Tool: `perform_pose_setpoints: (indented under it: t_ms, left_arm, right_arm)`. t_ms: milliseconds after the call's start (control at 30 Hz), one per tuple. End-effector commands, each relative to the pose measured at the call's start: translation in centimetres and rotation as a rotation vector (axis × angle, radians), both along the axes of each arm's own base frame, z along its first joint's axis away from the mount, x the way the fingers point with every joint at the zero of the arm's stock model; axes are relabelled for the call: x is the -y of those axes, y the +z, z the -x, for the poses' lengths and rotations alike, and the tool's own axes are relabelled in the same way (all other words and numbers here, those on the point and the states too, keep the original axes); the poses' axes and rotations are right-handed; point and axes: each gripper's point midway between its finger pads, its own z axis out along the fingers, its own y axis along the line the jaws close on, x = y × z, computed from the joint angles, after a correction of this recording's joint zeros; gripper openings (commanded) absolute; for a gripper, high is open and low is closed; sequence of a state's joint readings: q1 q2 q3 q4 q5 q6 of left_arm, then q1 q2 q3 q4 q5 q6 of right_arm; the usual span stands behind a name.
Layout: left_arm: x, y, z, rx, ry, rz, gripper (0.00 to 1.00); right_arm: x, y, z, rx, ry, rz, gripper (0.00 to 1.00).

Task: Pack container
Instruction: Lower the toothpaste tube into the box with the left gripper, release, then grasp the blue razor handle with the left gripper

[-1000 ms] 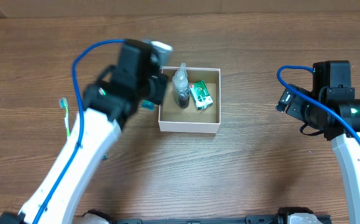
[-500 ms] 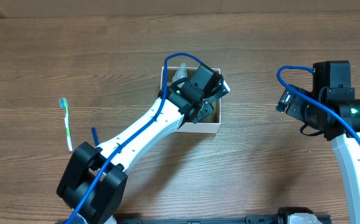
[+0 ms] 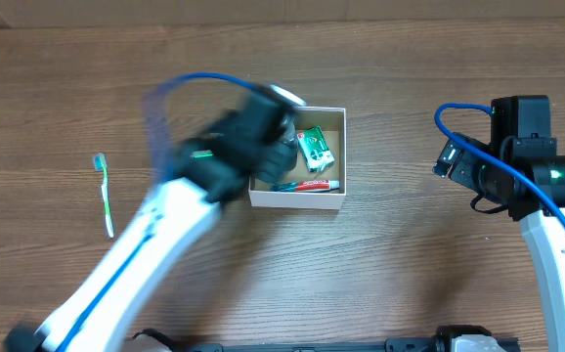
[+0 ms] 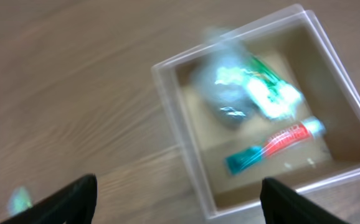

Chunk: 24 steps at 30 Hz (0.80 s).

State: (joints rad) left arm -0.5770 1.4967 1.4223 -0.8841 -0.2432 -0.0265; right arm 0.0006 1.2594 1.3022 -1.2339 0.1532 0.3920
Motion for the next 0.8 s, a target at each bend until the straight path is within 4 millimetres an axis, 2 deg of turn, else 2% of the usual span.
perform_pose_setpoints:
  t_ms: [0,67,133,233,300,467,667,767]
  left_arm:
    - [-12.4,2.9,1.5,-0.016,0.640,0.220,0.85]
    - [-16.6,1.0,2.8,-0.088,0.798,0.211,0.87]
    - [-18.8,-1.8,3.6,-0.171,0.877,0.244,0.87]
    - [-20.6,-7.4,4.7,-0.286,0.954,0.307,0.89]
    - [-20.8,-11.0,4.8,-0.333,0.914,0.320,0.90]
    - [-20.9,-16.8,4.8,-0.453,0.901,0.274,0.91]
    - [-20.9,-21.0,4.8,-0.550,0.916,0.239,0.94]
    - [-20.9,-22.2,5.0,-0.582,0.919,0.228,0.94]
  right_arm:
    - [0.1,-0.1,-0.1,0.004,0.000,0.004,1.00]
    - [0.1,-0.1,-0.1,0.004,0.000,0.004,1.00]
    - [0.1,-0.1,0.0,0.002,0.000,0.004,1.00]
    - [0.1,-0.1,0.0,-0.002,0.000,0.004,1.00]
    - [0.1,-0.2,0.1,-0.006,0.000,0.004,1.00]
    - [0.1,-0.2,0.1,-0.007,0.000,0.004,1.00]
    - [0.1,-0.2,0.1,-0.006,0.000,0.004,1.00]
    - [0.1,-0.2,0.1,-0.006,0.000,0.004,1.00]
